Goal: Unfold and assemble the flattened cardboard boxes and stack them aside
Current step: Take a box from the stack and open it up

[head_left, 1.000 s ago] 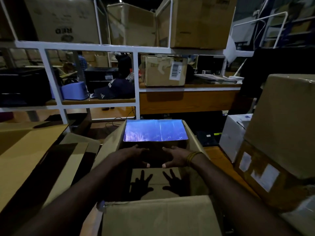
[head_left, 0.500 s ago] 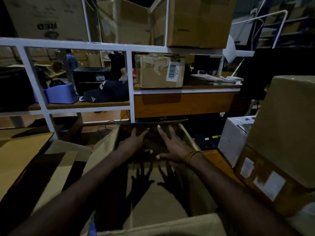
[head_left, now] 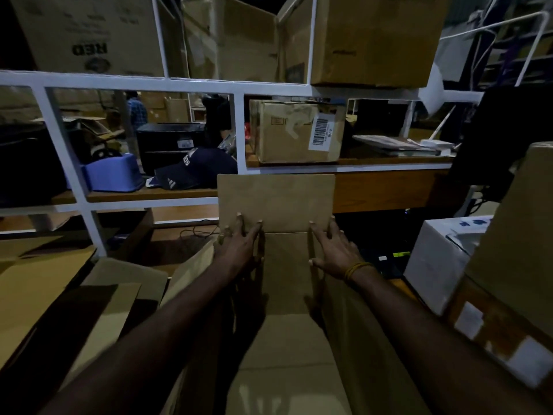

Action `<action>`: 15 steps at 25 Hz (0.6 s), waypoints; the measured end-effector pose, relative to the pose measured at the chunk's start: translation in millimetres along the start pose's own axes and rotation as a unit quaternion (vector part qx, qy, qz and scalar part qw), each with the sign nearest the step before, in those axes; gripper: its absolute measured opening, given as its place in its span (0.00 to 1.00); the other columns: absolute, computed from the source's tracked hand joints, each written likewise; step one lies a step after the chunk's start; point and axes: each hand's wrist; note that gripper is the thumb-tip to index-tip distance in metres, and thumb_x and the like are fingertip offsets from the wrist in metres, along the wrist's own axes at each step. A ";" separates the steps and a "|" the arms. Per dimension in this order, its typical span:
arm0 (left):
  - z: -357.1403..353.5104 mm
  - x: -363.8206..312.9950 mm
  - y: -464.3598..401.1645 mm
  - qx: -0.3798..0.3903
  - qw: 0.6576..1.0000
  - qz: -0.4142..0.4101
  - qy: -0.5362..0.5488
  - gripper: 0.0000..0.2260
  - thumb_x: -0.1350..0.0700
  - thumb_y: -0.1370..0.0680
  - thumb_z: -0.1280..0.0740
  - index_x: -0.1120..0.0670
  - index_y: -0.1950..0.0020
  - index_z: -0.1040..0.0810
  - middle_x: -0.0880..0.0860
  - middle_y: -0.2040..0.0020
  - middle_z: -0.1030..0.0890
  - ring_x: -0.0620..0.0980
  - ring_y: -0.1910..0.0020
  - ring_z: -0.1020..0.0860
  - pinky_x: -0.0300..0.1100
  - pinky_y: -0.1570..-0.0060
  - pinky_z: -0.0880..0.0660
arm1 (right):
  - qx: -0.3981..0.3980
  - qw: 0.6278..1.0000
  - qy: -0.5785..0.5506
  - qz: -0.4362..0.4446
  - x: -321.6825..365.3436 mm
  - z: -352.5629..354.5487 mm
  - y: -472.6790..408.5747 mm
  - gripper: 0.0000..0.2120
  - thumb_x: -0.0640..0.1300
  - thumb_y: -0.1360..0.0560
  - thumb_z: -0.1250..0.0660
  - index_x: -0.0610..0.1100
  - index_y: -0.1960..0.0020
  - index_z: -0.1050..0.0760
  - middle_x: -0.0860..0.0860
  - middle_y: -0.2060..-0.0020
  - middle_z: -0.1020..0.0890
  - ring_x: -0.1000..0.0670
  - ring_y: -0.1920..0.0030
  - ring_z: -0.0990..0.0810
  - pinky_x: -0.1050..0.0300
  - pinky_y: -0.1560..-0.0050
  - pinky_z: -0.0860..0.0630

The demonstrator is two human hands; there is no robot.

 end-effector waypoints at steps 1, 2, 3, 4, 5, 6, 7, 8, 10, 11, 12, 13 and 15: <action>-1.0 3.8 -4.4 0.006 1.000 0.008 -0.007 0.43 0.44 0.25 0.30 0.40 0.21 0.57 0.55 0.20 0.62 0.67 0.23 0.50 0.69 0.30 0.42 | 0.006 1.000 0.003 -0.005 0.4 -1.0 -4.8 0.44 0.56 0.25 0.30 0.60 0.21 0.57 0.44 0.21 0.60 0.35 0.24 0.45 0.33 0.29 0.39; -2.2 6.5 -7.6 0.011 1.000 0.016 -0.014 0.43 0.44 0.25 0.30 0.40 0.21 0.57 0.54 0.20 0.61 0.67 0.24 0.49 0.70 0.31 0.42 | 0.011 1.000 0.011 -0.007 0.3 -1.2 -9.5 0.43 0.55 0.25 0.30 0.60 0.21 0.55 0.45 0.21 0.58 0.35 0.24 0.44 0.34 0.29 0.38; -3.5 8.7 -9.0 0.015 0.999 0.025 -0.021 0.43 0.45 0.24 0.30 0.40 0.21 0.57 0.53 0.20 0.60 0.67 0.24 0.48 0.70 0.32 0.40 | 0.013 1.000 0.025 -0.008 0.2 -0.9 -14.2 0.42 0.55 0.25 0.31 0.60 0.21 0.54 0.46 0.21 0.55 0.36 0.25 0.42 0.34 0.30 0.37; -5.2 10.1 -9.5 0.018 0.999 0.031 -0.026 0.42 0.45 0.24 0.31 0.41 0.20 0.57 0.52 0.19 0.58 0.66 0.24 0.48 0.69 0.33 0.39 | 0.013 0.999 0.041 -0.010 -0.8 -1.1 -18.1 0.41 0.56 0.24 0.31 0.60 0.21 0.54 0.47 0.20 0.53 0.36 0.26 0.41 0.35 0.31 0.36; -6.9 11.2 -9.7 0.021 0.999 0.030 -0.028 0.42 0.45 0.23 0.31 0.42 0.20 0.57 0.52 0.19 0.57 0.66 0.23 0.49 0.69 0.33 0.38 | 0.011 0.998 0.057 -0.010 -1.8 -1.8 -21.2 0.40 0.56 0.24 0.31 0.60 0.21 0.53 0.48 0.21 0.49 0.37 0.27 0.40 0.36 0.32 0.35; -8.3 11.5 -9.5 0.026 0.999 0.026 -0.029 0.41 0.46 0.23 0.31 0.43 0.20 0.57 0.52 0.19 0.55 0.66 0.23 0.49 0.68 0.34 0.37 | 0.009 0.997 0.072 -0.010 -3.3 -3.4 -23.5 0.40 0.56 0.24 0.32 0.59 0.21 0.52 0.48 0.21 0.46 0.38 0.28 0.39 0.37 0.33 0.34; -9.4 10.9 -9.2 0.031 0.999 0.024 -0.033 0.42 0.45 0.23 0.31 0.44 0.20 0.56 0.52 0.19 0.52 0.66 0.23 0.50 0.68 0.34 0.37 | 0.009 0.996 0.085 -0.011 -4.5 -5.4 -24.5 0.39 0.57 0.24 0.31 0.58 0.21 0.51 0.48 0.22 0.43 0.38 0.28 0.38 0.37 0.34 0.33; -10.3 11.2 -8.9 0.032 0.998 0.025 -0.038 0.42 0.45 0.24 0.30 0.44 0.20 0.56 0.53 0.20 0.50 0.65 0.23 0.50 0.68 0.34 0.37 | 0.006 0.996 0.093 -0.014 -4.2 -7.9 -25.6 0.38 0.57 0.25 0.31 0.57 0.22 0.49 0.48 0.24 0.39 0.39 0.29 0.37 0.38 0.35 0.33; -11.4 11.8 -10.4 0.033 0.998 0.034 -0.035 0.43 0.45 0.26 0.28 0.44 0.20 0.54 0.53 0.20 0.48 0.66 0.23 0.51 0.68 0.34 0.37 | -0.001 0.995 0.096 -0.022 -3.3 -10.2 -26.1 0.37 0.57 0.25 0.31 0.56 0.23 0.46 0.47 0.27 0.36 0.39 0.30 0.36 0.38 0.36 0.32; -12.0 12.2 -11.6 0.036 0.998 0.035 -0.028 0.44 0.45 0.27 0.28 0.44 0.20 0.53 0.53 0.20 0.47 0.66 0.23 0.51 0.69 0.34 0.38 | 0.001 0.995 0.094 -0.025 -2.6 -10.2 -26.3 0.36 0.57 0.26 0.30 0.55 0.24 0.45 0.46 0.28 0.35 0.39 0.30 0.36 0.38 0.36 0.32; -12.4 12.6 -13.2 0.042 0.998 0.034 -0.022 0.45 0.44 0.27 0.27 0.44 0.20 0.53 0.54 0.20 0.47 0.66 0.23 0.52 0.69 0.33 0.39 | 0.004 0.996 0.089 -0.025 -3.0 -9.7 -27.0 0.36 0.57 0.26 0.30 0.55 0.24 0.44 0.45 0.29 0.35 0.39 0.30 0.36 0.37 0.35 0.32; -12.5 13.1 -13.9 0.048 0.998 0.032 -0.021 0.46 0.44 0.28 0.26 0.44 0.20 0.53 0.54 0.20 0.48 0.66 0.23 0.52 0.69 0.33 0.40 | 0.011 0.996 0.081 -0.023 -3.8 -8.6 -27.1 0.36 0.57 0.26 0.30 0.55 0.24 0.44 0.45 0.29 0.36 0.39 0.30 0.36 0.36 0.35 0.32; -11.4 14.9 -13.9 0.058 0.998 0.028 -0.029 0.47 0.42 0.29 0.26 0.43 0.20 0.54 0.54 0.20 0.49 0.66 0.23 0.53 0.69 0.33 0.40 | 0.031 0.997 0.065 -0.017 -6.2 -7.3 -27.0 0.38 0.58 0.27 0.29 0.55 0.23 0.45 0.45 0.28 0.38 0.39 0.29 0.37 0.35 0.34 0.33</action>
Point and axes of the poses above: each hand's wrist, its own y-axis away from the middle knuckle, its own z-axis out of the back of the hand, x = y × z
